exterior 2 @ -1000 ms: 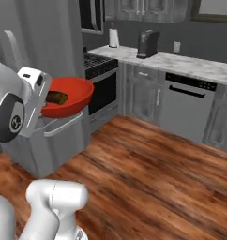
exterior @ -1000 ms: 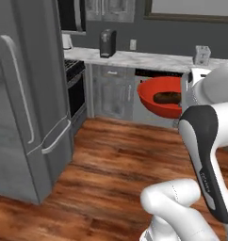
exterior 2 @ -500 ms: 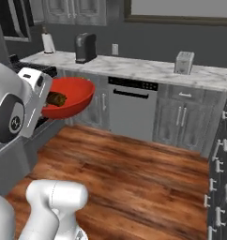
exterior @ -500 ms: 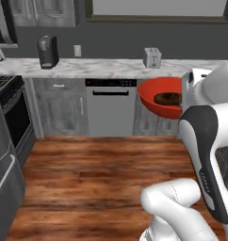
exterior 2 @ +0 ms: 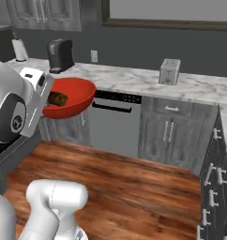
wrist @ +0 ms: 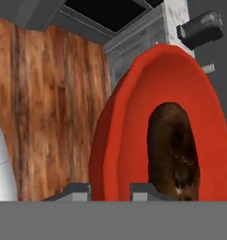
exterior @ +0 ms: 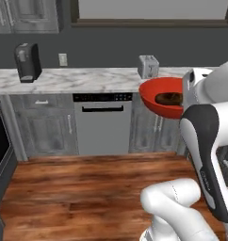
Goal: Pick the sweet potato from the sink and place it in the bowl. Then pick the bowl and place it in the microwave. Then close the microwave door and press the start button.
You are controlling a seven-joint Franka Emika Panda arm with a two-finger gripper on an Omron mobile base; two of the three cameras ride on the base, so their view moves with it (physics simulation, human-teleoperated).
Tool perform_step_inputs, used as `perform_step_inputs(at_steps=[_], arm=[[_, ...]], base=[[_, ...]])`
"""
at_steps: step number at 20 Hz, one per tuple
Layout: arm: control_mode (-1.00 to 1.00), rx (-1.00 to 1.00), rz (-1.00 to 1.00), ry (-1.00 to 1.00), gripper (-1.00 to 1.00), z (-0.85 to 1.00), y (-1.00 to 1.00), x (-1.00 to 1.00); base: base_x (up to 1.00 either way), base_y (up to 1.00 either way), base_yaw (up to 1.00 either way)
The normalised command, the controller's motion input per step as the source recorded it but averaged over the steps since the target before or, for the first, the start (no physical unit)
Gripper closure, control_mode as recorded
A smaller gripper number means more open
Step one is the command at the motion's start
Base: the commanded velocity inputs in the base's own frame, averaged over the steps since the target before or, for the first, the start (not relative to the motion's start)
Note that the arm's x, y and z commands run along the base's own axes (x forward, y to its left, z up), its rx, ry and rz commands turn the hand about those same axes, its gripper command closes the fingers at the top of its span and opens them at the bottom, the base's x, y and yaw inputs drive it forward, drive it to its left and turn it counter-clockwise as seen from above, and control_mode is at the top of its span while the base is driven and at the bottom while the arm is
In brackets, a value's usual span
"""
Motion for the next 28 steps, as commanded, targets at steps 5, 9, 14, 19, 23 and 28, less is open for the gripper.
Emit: perform_step_inputs(at_steps=[5,9,14,19,23,28], arm=[[1.0,0.0,0.0,0.0,1.0,0.0,0.0,0.0],[1.0,0.0,0.0,0.0,1.0,0.0,0.0,0.0],[1.0,0.0,0.0,0.0,1.0,0.0,0.0,0.0],[1.0,0.0,0.0,0.0,1.0,0.0,0.0,0.0],[1.0,0.0,0.0,0.0,1.0,0.0,0.0,0.0],[1.0,0.0,0.0,0.0,1.0,0.0,0.0,0.0]], base=[[1.0,0.2,-0.1],[1.0,0.04,-0.11],[1.0,0.0,0.05],[0.54,0.0,0.57],[0.32,0.0,0.71],[0.45,0.0,0.71]])
